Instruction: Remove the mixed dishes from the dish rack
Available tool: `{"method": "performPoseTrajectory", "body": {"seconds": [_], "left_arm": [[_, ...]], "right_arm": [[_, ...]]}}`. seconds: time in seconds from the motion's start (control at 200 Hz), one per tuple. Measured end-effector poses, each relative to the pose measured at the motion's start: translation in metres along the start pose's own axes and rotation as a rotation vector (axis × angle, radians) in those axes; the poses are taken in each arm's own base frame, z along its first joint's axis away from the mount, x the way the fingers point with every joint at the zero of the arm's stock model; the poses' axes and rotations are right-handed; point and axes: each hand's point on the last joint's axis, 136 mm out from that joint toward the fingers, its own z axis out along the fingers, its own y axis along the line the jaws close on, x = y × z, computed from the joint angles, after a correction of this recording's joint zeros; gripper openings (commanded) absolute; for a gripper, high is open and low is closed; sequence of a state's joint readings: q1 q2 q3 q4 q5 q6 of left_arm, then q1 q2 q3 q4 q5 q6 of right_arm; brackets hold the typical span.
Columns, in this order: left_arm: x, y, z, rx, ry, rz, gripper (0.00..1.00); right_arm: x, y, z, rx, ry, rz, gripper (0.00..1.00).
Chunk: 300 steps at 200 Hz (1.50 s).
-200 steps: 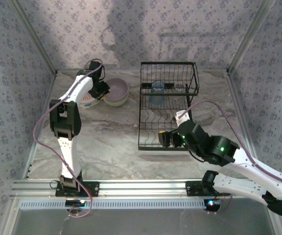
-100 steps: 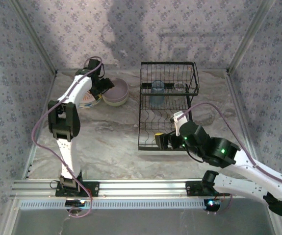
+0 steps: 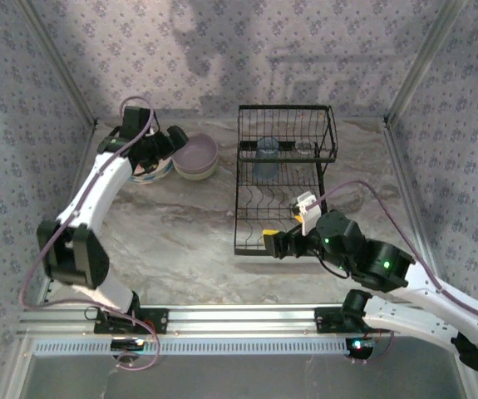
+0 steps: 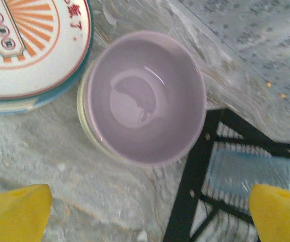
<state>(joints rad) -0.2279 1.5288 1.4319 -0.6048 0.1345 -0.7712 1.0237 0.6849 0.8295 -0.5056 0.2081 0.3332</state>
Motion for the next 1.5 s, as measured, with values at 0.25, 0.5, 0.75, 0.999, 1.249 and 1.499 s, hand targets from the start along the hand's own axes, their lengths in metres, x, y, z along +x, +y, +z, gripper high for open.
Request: {"method": "performPoseTrajectory", "body": {"seconds": [0.25,0.5,0.75,0.999,1.249,1.499], "left_arm": [[0.061,-0.024,-0.05,0.152,0.008,0.123,0.96],[0.159,-0.021,-0.037,0.15,0.19,0.316,0.88],[0.231,-0.016,-0.027,0.108,0.318,0.492,0.87],[0.265,-0.005,-0.003,0.016,0.37,0.587,0.82],[0.28,0.01,0.02,-0.084,0.385,0.615,0.66],[0.287,0.008,0.028,-0.092,0.38,0.595,0.51]], "right_arm": [[0.012,-0.003,0.005,-0.006,-0.011,-0.01,1.0],[0.029,-0.014,0.01,0.018,-0.042,0.0,1.0],[0.046,-0.029,0.023,0.077,-0.086,-0.008,1.0],[0.052,-0.044,0.042,0.143,-0.139,-0.063,1.0],[0.054,-0.071,0.068,0.226,-0.168,-0.076,1.0],[0.06,-0.098,0.098,0.278,-0.169,-0.056,1.0]]}}
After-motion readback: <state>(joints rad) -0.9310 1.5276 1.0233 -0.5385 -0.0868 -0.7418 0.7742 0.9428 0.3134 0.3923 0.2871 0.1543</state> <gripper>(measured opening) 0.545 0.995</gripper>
